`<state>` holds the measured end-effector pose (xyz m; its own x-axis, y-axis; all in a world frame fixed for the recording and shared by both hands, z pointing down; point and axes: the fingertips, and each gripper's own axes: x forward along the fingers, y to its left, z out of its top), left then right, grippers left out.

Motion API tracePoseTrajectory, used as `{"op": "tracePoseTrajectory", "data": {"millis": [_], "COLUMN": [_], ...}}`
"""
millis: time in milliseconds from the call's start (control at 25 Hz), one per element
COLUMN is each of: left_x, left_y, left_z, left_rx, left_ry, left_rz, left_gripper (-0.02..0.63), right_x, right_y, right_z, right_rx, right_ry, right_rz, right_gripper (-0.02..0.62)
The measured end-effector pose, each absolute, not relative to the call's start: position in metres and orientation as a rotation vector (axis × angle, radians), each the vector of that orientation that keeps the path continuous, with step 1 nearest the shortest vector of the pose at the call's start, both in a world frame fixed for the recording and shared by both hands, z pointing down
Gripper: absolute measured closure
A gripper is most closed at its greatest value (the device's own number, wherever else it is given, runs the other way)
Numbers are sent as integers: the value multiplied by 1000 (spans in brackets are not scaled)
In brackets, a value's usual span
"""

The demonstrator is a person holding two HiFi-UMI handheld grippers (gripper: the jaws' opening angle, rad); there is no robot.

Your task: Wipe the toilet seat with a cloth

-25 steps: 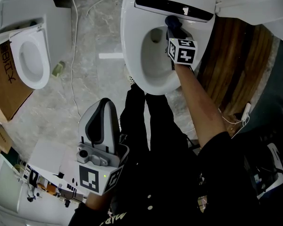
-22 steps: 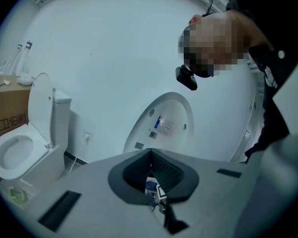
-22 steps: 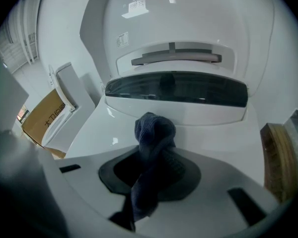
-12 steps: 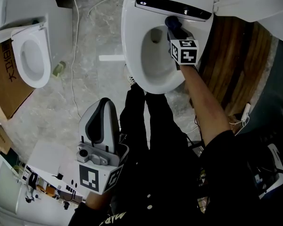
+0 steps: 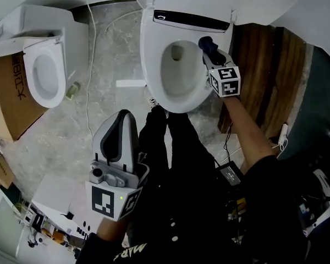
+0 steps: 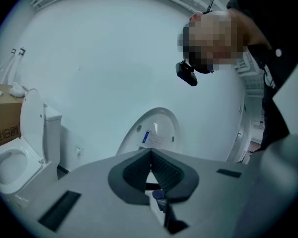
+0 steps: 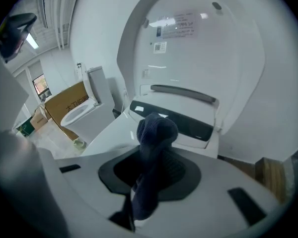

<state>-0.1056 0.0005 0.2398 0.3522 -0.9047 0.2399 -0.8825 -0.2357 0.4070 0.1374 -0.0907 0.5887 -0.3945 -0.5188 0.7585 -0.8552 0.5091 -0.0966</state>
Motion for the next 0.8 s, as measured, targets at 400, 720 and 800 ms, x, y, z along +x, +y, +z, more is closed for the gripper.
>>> {"op": "tracePoseTrajectory", "data": {"millis": [400,720,800], "left_x": [-92,-92,-91], "left_y": [-1,10,10], "left_z": [162,113,99], "left_rx": [2315,2401,2428], "left_ry": [-1518,-1516,-1527], "left_rz": [-132,-105,-113], "left_gripper": [598,598,598], "right_x": [193,240,252], "right_y": [-65,-52,-48], "right_z": [459,342,316], "right_rx": [1191,1455,1503], "right_ry": [-2176,-2216,-2229], "right_rz": [532,462,430], "right_gripper": [509,509,509]}}
